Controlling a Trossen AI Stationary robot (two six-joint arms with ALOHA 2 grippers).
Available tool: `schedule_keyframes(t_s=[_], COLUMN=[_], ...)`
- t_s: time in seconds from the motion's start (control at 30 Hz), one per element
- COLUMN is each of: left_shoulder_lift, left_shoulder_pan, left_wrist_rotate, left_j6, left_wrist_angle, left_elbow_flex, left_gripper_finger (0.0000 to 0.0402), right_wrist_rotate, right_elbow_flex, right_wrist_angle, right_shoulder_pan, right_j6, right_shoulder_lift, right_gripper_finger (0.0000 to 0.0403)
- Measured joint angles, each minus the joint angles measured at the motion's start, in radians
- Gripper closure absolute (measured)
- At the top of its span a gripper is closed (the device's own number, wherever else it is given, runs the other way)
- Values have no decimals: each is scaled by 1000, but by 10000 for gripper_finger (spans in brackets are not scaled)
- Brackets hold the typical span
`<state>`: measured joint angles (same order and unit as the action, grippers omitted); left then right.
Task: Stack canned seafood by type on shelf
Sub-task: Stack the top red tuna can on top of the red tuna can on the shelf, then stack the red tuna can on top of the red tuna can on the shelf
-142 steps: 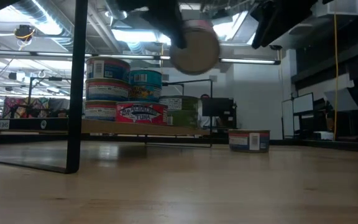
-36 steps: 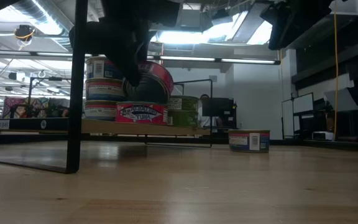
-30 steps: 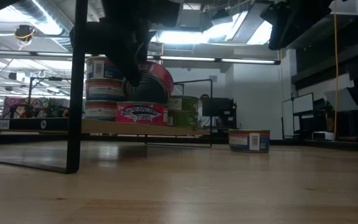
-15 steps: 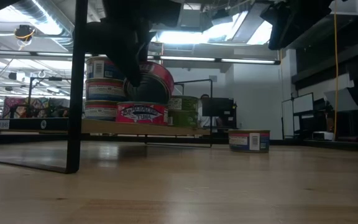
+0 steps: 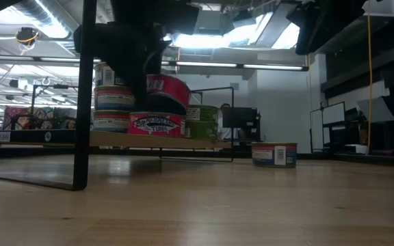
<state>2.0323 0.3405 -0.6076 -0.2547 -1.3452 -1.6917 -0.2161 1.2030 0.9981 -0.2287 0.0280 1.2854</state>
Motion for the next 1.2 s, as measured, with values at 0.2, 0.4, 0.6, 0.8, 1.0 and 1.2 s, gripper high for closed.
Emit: schedule_keyframes(t_s=[0.2, 0.4, 0.6, 0.8, 1.0, 1.2], left_shoulder_lift=[0, 0, -1, -2, -3, -71], left_shoulder_pan=[0, 0, 0, 7, 36, 47], left_wrist_rotate=[99, 102, 101, 102, 99, 103], left_j6=[45, 52, 55, 54, 115, 72], left_wrist_angle=[-15, -40, -85, -121, -144, -183], left_elbow_flex=[0, 0, -24, -88, -172, -220], left_gripper_finger=[148, 150, 150, 150, 150, 151], right_wrist_rotate=[0, 0, 0, 5, 74, 97], right_elbow_flex=[0, 0, 0, 0, 0, 0], right_wrist_angle=[0, 0, 9, 35, 35, 28], right_shoulder_pan=[0, 0, 0, 0, 0, 0], right_j6=[0, 0, 0, 0, -1, -36], right_shoulder_lift=[0, 0, 0, 0, 0, 1], right_gripper_finger=[253, 253, 253, 253, 253, 253])
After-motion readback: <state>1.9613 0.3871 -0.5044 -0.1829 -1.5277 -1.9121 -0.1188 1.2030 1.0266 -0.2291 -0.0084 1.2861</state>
